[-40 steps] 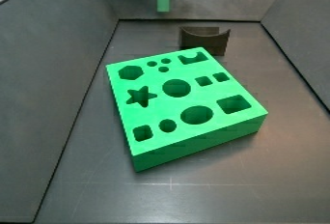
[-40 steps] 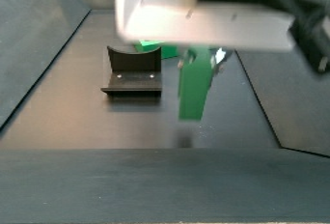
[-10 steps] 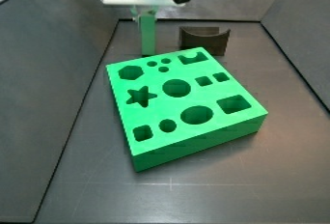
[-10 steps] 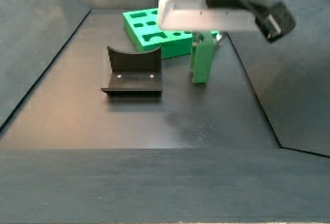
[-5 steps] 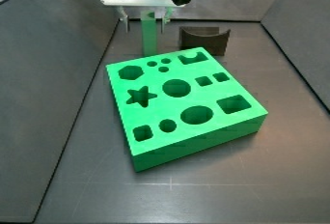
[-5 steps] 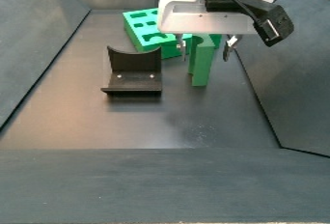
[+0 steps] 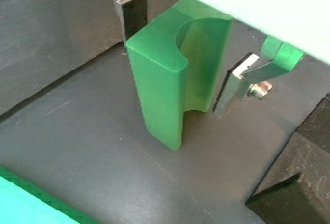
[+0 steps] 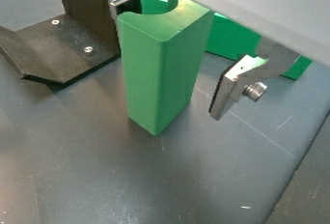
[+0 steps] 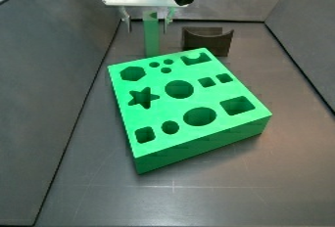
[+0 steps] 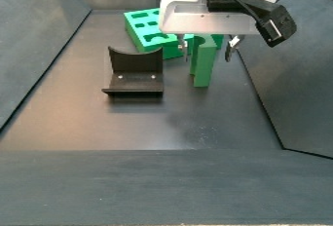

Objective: Pick up the arch object. Move up. Rotate the arch object. Move to above the board. Insert the arch object.
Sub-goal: Rotate the arch object.

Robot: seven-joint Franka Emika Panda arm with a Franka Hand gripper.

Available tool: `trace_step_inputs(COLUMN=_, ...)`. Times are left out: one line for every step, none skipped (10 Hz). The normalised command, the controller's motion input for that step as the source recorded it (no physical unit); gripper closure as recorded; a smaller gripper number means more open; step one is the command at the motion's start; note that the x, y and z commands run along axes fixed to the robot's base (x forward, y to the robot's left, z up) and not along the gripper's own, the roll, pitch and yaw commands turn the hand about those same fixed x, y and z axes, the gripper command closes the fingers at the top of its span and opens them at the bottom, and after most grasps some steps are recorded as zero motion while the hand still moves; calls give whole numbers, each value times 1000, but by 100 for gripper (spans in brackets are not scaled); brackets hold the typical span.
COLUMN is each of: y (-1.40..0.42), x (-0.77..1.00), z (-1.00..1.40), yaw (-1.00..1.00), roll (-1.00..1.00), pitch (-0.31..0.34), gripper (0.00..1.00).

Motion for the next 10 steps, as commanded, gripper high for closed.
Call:
trace_step_inputs(y=-7, x=-10, z=0, yaw=14, roll=225, pitch=-4, gripper=0)
trace_step_inputs(y=-7, x=-10, z=0, yaw=14, roll=225, pitch=-4, gripper=0)
trace_step_inputs(y=-7, x=-9, z=0, yaw=14, roll=225, pitch=-5, gripper=0)
trace_step_inputs(y=-7, x=-9, z=0, yaw=14, roll=225, pitch=-5, gripper=0)
trace_step_inputs(y=-7, x=-9, z=0, yaw=14, roll=225, pitch=-5, gripper=0)
trace_step_inputs(y=0, x=0, z=1000, yaw=14, roll=225, pitch=-5, gripper=0)
trace_step_inputs(y=-2, x=-7, z=1000, yaw=15, roll=223, pitch=3, gripper=0)
trace_step_inputs(y=-9, x=-27, z=1000, yaw=18, roll=211, pitch=34, gripper=0)
trace_step_inputs(y=-13, x=-13, z=949, yaw=24, roll=188, pitch=68, gripper=0)
trace_step_inputs(y=-16, x=-5, z=771, yaw=27, roll=174, pitch=80, gripper=0)
